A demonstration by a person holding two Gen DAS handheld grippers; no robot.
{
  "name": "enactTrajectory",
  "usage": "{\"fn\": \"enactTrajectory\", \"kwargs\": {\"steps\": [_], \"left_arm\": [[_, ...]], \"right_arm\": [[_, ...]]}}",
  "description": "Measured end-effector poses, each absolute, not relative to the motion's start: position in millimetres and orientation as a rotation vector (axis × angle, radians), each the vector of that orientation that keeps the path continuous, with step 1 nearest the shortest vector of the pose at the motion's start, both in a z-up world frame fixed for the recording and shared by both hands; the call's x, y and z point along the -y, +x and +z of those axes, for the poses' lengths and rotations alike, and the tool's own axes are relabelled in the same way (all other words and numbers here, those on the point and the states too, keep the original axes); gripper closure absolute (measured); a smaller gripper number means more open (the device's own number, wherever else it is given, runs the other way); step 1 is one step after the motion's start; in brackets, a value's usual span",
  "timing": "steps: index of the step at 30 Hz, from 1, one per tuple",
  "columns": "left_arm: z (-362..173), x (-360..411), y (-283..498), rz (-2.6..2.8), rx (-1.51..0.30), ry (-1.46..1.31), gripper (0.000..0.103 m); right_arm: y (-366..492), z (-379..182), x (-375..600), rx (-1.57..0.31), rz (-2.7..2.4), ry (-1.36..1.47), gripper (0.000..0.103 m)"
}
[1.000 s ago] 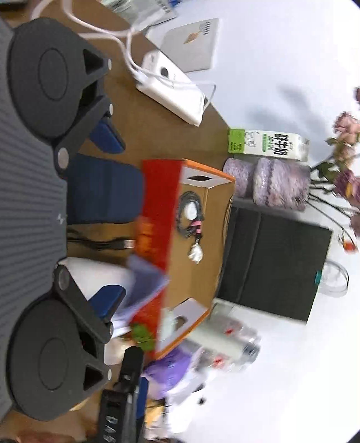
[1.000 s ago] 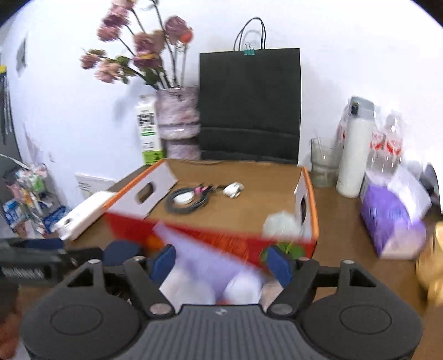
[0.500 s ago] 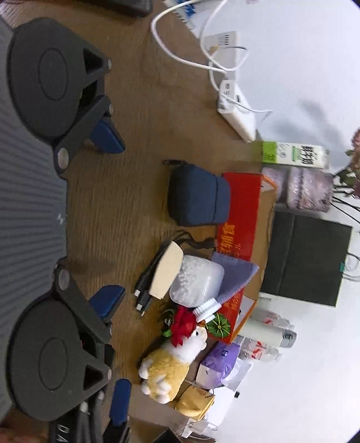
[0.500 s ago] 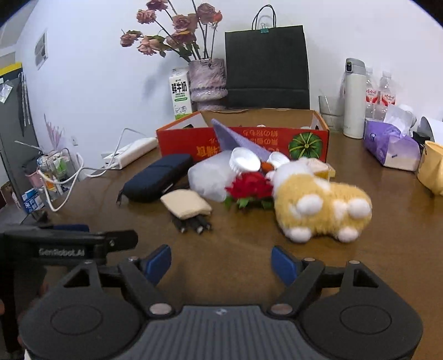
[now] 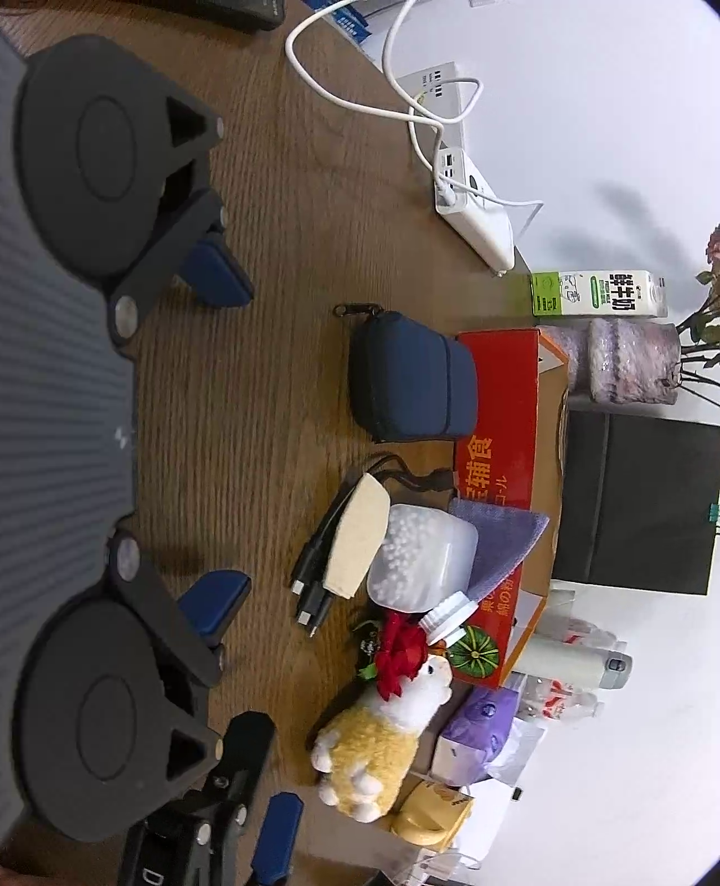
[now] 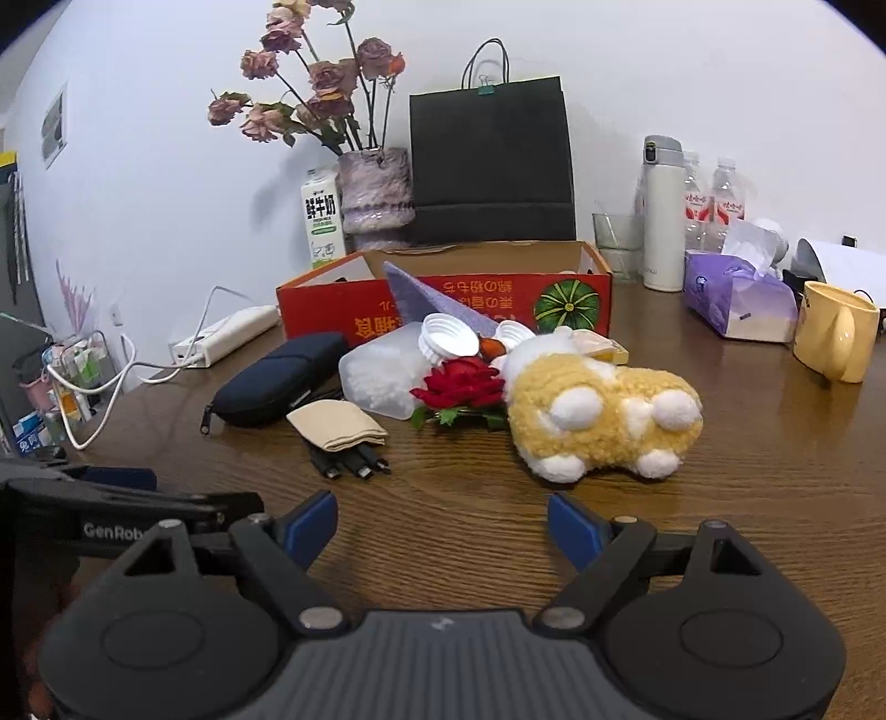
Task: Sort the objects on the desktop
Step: 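Grasp the beige sponge with the left gripper while the right grasps the yellow plush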
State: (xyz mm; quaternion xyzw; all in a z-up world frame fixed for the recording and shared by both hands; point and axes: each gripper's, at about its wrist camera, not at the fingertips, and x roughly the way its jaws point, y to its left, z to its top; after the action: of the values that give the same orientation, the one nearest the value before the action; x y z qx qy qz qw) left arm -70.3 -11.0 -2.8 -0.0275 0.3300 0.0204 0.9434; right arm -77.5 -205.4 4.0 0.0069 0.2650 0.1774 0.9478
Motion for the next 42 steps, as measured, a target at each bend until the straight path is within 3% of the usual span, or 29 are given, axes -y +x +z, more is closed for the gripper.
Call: {"fn": "enactTrajectory", "kwargs": {"steps": [6, 12, 20, 25, 27, 28, 30, 32, 36, 39, 40, 42], "left_arm": [[-2.5, 12.9, -66.8, 0.04, -0.684, -0.036, 0.0], [5.1, 14.3, -40.2, -0.037, -0.653, -0.065, 0.0], [8.5, 32.9, 9.8, -0.126, -0.649, -0.024, 0.001], [3.0, 36.1, 18.3, -0.162, -0.674, -0.044, 0.03], [0.9, 36.9, 16.4, -0.146, -0.665, -0.023, 0.052], [1.8, 36.4, 14.5, -0.141, -0.666, -0.015, 0.054], [8.1, 31.0, 5.8, -0.148, -0.659, -0.045, 0.069], [15.0, 24.9, -5.0, -0.175, -0.653, -0.07, 0.077], [21.7, 17.1, -24.1, -0.169, -0.656, -0.08, 0.087], [28.2, 9.2, -35.1, -0.175, -0.654, -0.125, 0.087], [31.3, 6.4, -38.7, -0.181, -0.648, -0.136, 0.087], [36.7, 4.2, -44.8, -0.185, -0.626, -0.135, 0.087]], "right_arm": [[-78.6, 7.4, 210.3, -0.535, 0.366, 0.038, 0.02], [-37.1, 22.3, 257.3, -0.625, 0.397, 0.382, 0.017], [30.9, 16.4, 291.8, -0.691, 0.128, 0.56, 0.018], [52.8, 11.7, 286.3, -0.689, 0.11, 0.488, 0.034], [51.9, 13.3, 285.2, -0.675, 0.122, 0.456, 0.039], [50.6, 14.1, 285.3, -0.675, 0.13, 0.445, 0.04], [40.9, 16.6, 284.6, -0.679, 0.145, 0.413, 0.043], [25.4, 19.8, 283.8, -0.688, 0.147, 0.382, 0.043], [-13.1, 22.9, 277.5, -0.736, 0.233, 0.341, 0.043], [-34.3, 27.3, 271.4, -0.762, 0.301, 0.302, 0.042], [-38.8, 30.4, 271.8, -0.751, 0.305, 0.298, 0.039], [-40.1, 36.1, 277.2, -0.723, 0.278, 0.324, 0.025]]}}
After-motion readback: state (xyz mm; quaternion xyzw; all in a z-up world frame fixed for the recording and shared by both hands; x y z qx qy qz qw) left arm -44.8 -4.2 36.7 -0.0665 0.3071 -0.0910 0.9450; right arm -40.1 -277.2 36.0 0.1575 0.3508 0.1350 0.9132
